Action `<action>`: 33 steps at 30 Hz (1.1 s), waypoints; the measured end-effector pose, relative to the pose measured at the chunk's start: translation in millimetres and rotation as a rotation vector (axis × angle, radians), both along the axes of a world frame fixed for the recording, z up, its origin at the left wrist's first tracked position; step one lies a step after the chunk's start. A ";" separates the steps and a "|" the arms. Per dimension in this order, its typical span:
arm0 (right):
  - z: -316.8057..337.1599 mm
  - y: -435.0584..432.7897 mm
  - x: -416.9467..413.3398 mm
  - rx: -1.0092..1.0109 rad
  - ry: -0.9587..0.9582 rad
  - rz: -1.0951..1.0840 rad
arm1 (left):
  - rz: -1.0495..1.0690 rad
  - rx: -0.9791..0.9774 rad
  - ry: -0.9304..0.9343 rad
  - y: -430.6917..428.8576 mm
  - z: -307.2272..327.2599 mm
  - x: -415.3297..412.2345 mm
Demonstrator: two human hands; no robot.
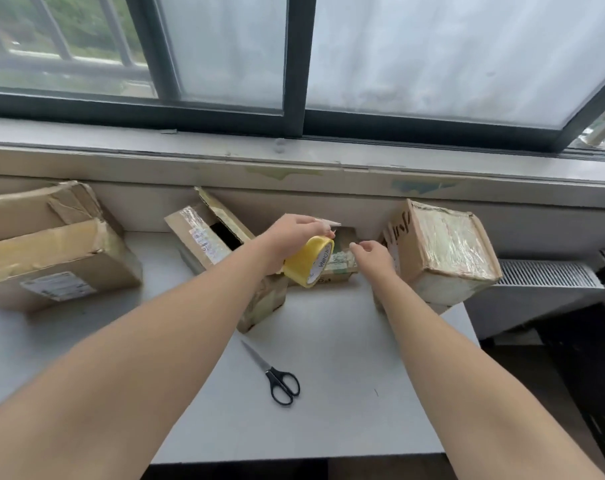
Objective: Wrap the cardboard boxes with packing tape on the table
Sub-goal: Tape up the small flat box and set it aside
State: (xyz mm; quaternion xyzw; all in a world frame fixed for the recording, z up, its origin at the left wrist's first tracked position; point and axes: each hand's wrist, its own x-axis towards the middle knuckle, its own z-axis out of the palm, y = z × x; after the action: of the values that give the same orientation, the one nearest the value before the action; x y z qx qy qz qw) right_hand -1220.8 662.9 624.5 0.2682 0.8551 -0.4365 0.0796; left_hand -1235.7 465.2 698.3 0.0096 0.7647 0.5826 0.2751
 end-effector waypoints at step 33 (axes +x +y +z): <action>6.1 12.7 -27.8 -0.052 0.176 -0.201 | 0.266 0.066 0.070 -24.0 24.3 22.0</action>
State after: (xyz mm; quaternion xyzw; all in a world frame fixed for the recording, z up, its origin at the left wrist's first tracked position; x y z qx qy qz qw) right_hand -1248.6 675.7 630.6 0.3110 0.8159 -0.4863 -0.0330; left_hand -1213.7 441.2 722.6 -0.0626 0.7489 0.6380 0.1679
